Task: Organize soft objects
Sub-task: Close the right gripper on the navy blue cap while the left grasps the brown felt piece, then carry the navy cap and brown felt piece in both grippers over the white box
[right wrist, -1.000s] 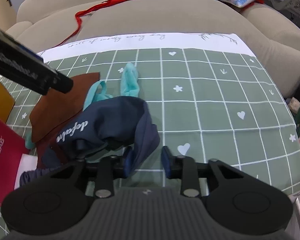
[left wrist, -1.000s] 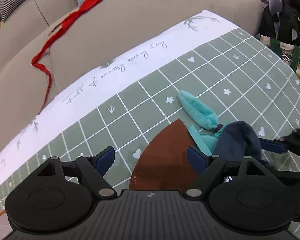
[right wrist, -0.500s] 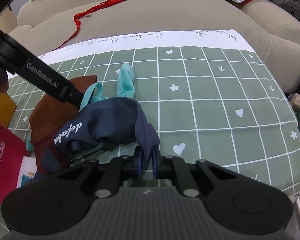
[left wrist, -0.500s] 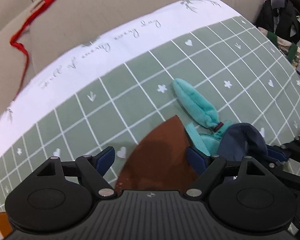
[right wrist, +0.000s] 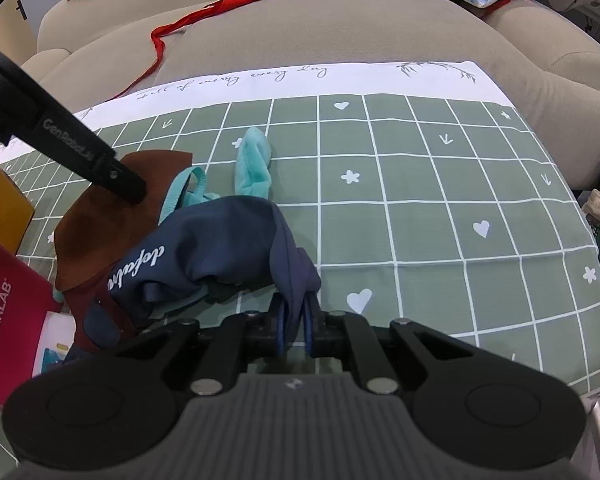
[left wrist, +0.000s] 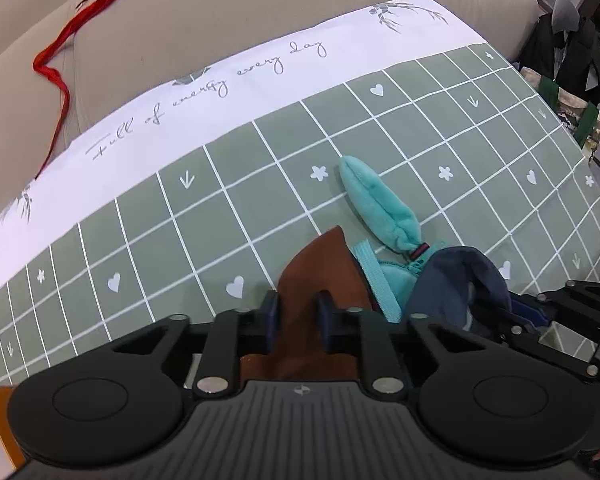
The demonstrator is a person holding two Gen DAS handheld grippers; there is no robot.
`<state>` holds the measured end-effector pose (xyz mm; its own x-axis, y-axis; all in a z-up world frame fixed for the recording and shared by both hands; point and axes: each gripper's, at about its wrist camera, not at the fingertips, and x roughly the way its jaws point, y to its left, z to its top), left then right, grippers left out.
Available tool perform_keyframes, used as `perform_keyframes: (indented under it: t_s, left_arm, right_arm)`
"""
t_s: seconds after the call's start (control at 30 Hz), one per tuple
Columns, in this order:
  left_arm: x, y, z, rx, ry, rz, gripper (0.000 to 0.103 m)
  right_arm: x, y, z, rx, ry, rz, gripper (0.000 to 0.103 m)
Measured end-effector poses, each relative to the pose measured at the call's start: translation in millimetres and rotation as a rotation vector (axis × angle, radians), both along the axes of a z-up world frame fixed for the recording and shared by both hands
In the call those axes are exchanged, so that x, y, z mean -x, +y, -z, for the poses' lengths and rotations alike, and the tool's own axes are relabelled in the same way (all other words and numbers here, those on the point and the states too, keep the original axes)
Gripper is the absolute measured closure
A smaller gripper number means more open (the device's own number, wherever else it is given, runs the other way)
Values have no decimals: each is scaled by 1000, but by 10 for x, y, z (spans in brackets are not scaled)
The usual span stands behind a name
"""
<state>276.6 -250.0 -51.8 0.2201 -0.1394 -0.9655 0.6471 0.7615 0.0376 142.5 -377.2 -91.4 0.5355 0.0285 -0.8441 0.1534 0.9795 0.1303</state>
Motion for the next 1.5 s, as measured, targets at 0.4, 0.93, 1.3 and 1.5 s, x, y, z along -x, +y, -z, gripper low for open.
perform_keyframes:
  t_s: [0.4,0.93,1.3,1.5]
  left_arm:
    - [120,192,-148,89,11,-33,97]
    - [368,603,-507,248,75,-145,97]
    - [929,879,-798,439,126,-101,97]
    - [1309,1155,-820,417,87,-178,97]
  right_arm:
    - [38,24,-81,-13,21,-12,103]
    - [362,40,-583,-75,-70,0,103]
    - [931,264,-1095,-109,-194,7,103]
    - [1170,506,-1268,-91,-200,-55,103]
